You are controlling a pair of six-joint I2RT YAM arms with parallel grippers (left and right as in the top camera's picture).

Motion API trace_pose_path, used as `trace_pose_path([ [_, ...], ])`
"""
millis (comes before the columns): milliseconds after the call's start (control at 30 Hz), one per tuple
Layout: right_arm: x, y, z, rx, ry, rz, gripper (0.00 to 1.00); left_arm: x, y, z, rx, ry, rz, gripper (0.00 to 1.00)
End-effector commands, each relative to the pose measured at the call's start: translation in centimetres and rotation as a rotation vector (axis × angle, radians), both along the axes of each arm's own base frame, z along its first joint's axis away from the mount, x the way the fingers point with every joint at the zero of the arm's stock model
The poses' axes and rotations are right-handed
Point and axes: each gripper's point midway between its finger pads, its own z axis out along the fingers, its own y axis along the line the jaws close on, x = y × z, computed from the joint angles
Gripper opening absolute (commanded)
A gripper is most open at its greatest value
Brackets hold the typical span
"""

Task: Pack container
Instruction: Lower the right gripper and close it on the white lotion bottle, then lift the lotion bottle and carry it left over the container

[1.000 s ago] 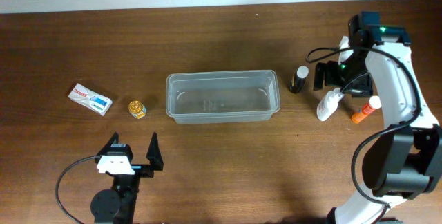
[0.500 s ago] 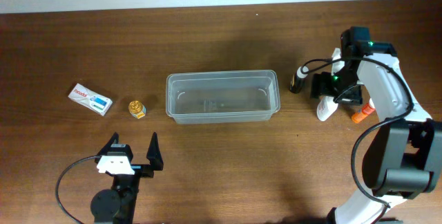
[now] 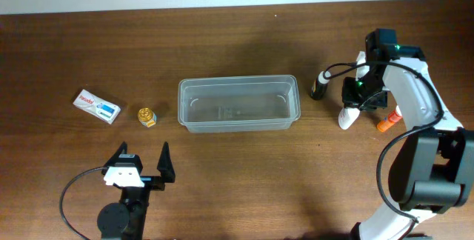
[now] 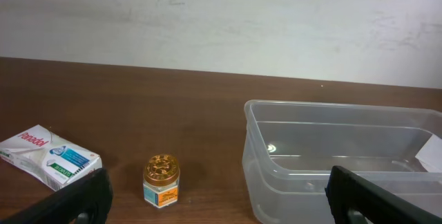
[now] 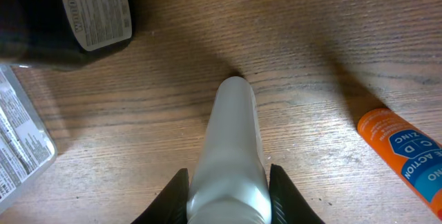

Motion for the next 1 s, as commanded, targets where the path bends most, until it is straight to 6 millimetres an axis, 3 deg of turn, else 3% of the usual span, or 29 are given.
trace_pose_path([
  [0, -0.5, 0.0, -0.5, -0.006, 0.024, 0.001, 0.22, 0.0, 0.1, -0.1, 0.016, -0.001, 0.001, 0.99],
  [233, -0.9, 0.0, 0.6, -0.003, 0.047, -0.003, 0.22, 0.0, 0.1, -0.1, 0.016, -0.001, 0.001, 0.99],
  [600, -0.9, 1.1, 7.4, 0.049, 0.021, -0.003, 0.22, 0.0, 0.1, -0.1, 0.016, -0.001, 0.001, 0.99],
  [767, -1.1, 3.4, 10.9, 0.091, -0.048, 0.042, 0.22, 0.0, 0.1, -0.1, 0.016, -0.001, 0.001, 0.99],
  [967, -0.7, 7.9, 14.4, 0.117, -0.180, 0.136, 0.22, 0.0, 0.1, -0.1, 0.016, -0.001, 0.001, 0.99],
])
